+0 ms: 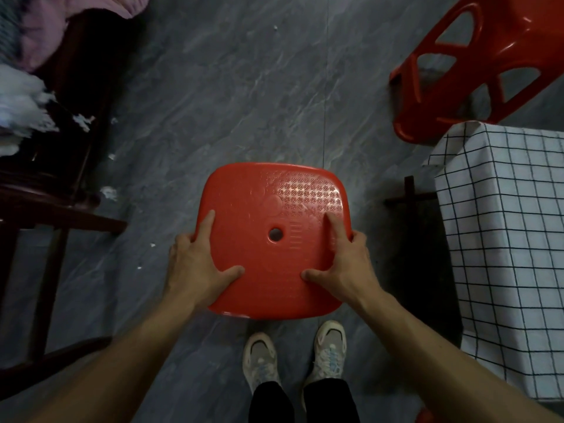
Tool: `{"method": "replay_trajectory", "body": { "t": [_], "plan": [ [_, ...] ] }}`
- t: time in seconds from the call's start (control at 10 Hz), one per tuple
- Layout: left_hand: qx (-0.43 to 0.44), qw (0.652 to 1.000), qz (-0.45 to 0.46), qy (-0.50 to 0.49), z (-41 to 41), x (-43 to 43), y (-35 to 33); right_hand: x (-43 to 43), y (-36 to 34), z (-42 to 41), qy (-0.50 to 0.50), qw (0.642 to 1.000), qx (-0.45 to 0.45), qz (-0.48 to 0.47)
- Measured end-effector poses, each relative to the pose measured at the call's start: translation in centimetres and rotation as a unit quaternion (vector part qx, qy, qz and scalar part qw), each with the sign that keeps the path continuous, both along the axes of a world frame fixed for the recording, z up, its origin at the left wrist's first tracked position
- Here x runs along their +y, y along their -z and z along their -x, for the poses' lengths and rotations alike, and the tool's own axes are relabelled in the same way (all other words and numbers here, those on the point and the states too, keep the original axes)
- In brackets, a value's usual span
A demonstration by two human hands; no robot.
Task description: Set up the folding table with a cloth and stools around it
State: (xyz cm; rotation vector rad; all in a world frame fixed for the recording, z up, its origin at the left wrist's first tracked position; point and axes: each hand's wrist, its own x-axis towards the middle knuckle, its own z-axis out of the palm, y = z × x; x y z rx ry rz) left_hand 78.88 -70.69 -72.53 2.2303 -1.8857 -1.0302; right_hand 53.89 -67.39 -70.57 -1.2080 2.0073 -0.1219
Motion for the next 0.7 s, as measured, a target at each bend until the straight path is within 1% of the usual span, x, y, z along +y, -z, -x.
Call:
{"method": "replay_trajectory", "body": {
  "t": [0.3,0.4,0.5,0.6,0.7],
  "plan": [
    [0.002,1.000,-0.002,-0.001,0.1,-0.3,0.1,0.2,-0.2,-0.4,-0.002,1.000,-0.002,0.007],
    [0.003,1.000,0.009,-0.001,-0.4,-0.8,0.2,0.5,-0.2,-1.0,-0.003,1.000,-0.005,0.014],
    [0.004,1.000,0.014,0.005,-0.8,-0.8,0.6,1.2,0.2,-1.2,-0.019,0.999,-0.002,0.029],
    [0.013,1.000,0.012,0.006,-0.7,-0.1,0.2,1.9,-0.3,-0.8,-0.024,0.999,-0.016,0.040],
    [0.002,0.999,0.031,0.003,-0.4,0.5,-0.4,1.9,-1.5,-0.2,-0.030,0.998,-0.018,0.052]
  ]
}}
